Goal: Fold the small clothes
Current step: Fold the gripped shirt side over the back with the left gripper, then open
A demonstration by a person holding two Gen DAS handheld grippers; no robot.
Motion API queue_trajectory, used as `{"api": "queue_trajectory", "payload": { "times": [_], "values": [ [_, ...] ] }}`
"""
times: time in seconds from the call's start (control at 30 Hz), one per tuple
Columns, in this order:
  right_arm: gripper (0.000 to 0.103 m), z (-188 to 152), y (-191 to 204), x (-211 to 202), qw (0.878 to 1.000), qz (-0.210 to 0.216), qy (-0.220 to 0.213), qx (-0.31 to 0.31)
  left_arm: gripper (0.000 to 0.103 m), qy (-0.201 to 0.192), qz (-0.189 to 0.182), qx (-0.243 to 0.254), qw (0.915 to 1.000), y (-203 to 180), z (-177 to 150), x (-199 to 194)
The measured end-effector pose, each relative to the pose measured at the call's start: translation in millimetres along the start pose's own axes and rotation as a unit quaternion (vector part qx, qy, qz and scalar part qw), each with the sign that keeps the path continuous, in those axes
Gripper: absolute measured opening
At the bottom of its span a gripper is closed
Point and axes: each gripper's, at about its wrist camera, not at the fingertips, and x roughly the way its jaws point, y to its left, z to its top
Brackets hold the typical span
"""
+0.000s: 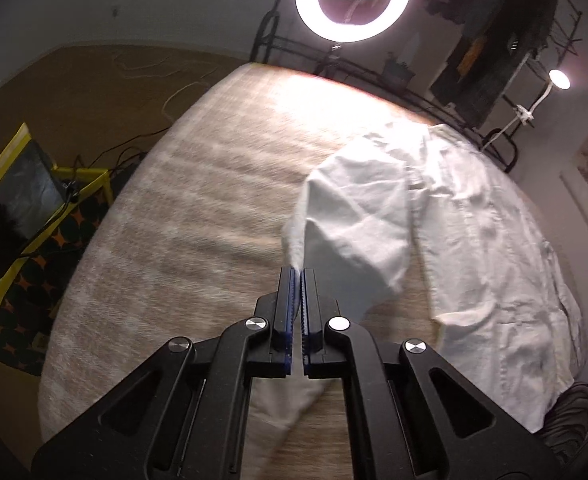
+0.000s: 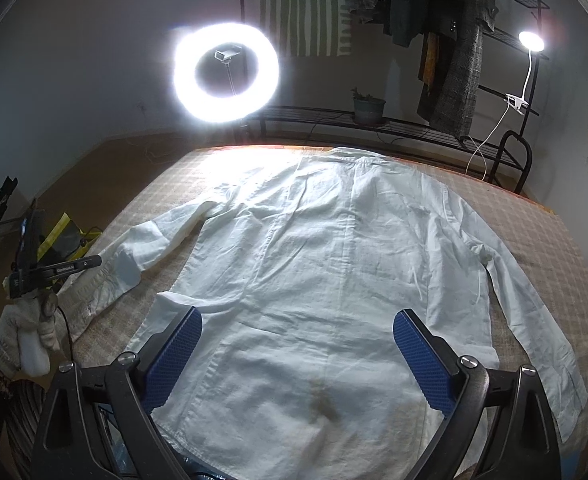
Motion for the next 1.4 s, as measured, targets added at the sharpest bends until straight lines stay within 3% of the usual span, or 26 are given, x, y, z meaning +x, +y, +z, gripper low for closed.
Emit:
{"api": "queue_trajectory", "payload": {
  "times": [0.33, 0.47, 0.73, 0.97, 1.03, 1.1, 1.17, 1.4],
  "values": [
    [0.090, -12.5, -27.9, -0.3, 1.000, 0.011, 0.004, 0.024, 0.000, -0.019, -0.087, 0.047, 0.9949, -109.1, -15.2, -20.4],
    [0.089, -19.0, -43.2, -0.4, 0.999, 0.014, 0.004, 0.036, 0.000, -0.001, -0.096, 0.079, 0.9922, -152.6, -34.0, -13.3],
    [0.085, -33.7, -70.2, 6.0, 0.998, 0.015, 0.016, 0.053, 0.000, 0.034, -0.079, 0.120, 0.9890, -195.3, -67.0, 8.1],
    [0.084, -43.8, -85.9, 12.6, 0.997, 0.022, 0.032, 0.073, 0.001, 0.048, -0.063, 0.153, 0.9850, -207.1, -82.0, 9.0],
    [0.084, -45.0, -87.2, 13.9, 0.996, 0.024, 0.035, 0.074, 0.011, 0.051, -0.067, 0.157, 0.9840, -207.7, -86.3, -1.2],
    [0.084, -44.3, -86.6, 15.2, 0.996, 0.027, 0.038, 0.073, 0.031, 0.039, -0.073, 0.159, 0.9838, -205.2, -90.8, -18.3],
    [0.084, -43.0, -84.7, 15.7, 0.996, 0.029, 0.037, 0.070, 0.038, 0.022, -0.072, 0.158, 0.9845, -200.1, -94.9, -37.4],
    [0.084, -39.1, -65.6, 23.1, 0.996, 0.058, 0.038, 0.054, 0.038, -0.008, -0.022, 0.096, 0.9951, -147.3, -101.1, -73.7]
  ]
}}
